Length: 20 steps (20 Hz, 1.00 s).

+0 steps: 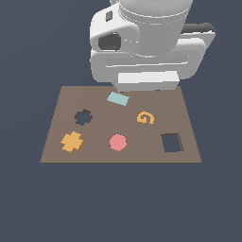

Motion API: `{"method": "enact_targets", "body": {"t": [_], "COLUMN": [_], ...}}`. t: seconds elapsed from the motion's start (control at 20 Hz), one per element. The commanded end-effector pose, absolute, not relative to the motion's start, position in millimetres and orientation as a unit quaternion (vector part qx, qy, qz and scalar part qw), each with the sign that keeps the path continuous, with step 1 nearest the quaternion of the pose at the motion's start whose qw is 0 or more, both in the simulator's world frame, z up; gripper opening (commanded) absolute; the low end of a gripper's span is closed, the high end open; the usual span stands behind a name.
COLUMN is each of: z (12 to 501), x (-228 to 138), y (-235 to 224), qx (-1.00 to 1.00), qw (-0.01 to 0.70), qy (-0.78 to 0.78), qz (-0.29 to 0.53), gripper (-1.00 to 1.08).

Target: Insert a designated object into the corresponding slot on a board.

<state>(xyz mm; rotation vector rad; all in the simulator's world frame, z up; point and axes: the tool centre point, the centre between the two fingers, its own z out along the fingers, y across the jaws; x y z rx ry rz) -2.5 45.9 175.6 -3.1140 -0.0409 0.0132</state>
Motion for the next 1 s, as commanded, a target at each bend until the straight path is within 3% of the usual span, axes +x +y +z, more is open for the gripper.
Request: {"method": "enact_targets", "body": {"t": [0.0, 0.5, 0.95], "z": [175.6, 158.1, 114.7], "x": [-2.5, 13.5, 49.2], "y": [45.9, 22.3, -41.1], "qx": [-1.0, -1.0, -0.997], "qw": [0.014, 0.011, 0.006], "qy": [-0.013, 0.012, 0.077], "qz": [0.004, 0.004, 0.002], "gripper": [1.0, 1.0, 1.0]}}
